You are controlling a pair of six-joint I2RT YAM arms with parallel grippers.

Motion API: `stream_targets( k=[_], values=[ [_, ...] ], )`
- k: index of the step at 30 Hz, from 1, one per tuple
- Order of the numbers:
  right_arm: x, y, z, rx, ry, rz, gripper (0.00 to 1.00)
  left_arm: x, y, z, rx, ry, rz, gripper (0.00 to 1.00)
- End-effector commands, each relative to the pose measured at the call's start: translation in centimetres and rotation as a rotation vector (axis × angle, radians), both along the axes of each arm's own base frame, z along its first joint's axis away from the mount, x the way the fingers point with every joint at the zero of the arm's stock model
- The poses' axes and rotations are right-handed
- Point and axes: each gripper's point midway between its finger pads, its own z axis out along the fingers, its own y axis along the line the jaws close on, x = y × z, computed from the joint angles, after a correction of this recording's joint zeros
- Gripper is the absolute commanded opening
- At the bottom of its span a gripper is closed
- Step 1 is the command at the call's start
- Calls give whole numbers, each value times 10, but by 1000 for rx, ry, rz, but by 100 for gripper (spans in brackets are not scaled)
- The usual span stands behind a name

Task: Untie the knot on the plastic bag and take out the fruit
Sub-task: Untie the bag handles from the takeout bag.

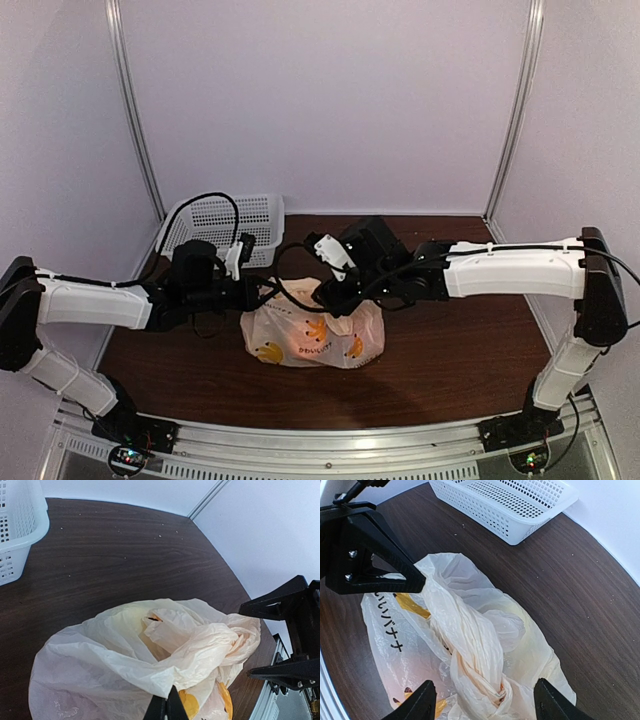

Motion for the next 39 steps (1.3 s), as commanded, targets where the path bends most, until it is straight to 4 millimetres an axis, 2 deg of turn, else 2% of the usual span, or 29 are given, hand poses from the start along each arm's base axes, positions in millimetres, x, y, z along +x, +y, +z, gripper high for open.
stream_targets(
  k=[1, 5, 12, 16, 23, 27, 32, 39],
  values=[
    [12, -7, -6, -72, -54, -60, 68, 3, -2, 7, -11, -34, -13, 0],
    [19, -14, -9, -102, -81, -110, 62, 4, -2, 7, -8, -34, -11, 0],
    [20, -17, -10, -86, -96, -127, 34, 9, -1, 3, 20, -24, 10, 0],
    [22, -12, -8, -54, -89, -128, 27, 16, -2, 5, 26, -21, 30, 0],
    [24, 0, 10, 64, -46, -140, 11, 18, 2, 11, -1, -15, 70, 0],
    [22, -3, 19, 130, -33, -166, 5, 15, 6, 11, 8, -11, 78, 0],
    [16, -17, 31, 212, -25, -201, 2, 13, 12, 7, 12, -1, 98, 0],
    [20, -41, 29, 278, -2, -275, 0, 9, 20, -4, 31, 8, 120, 0]
  ],
)
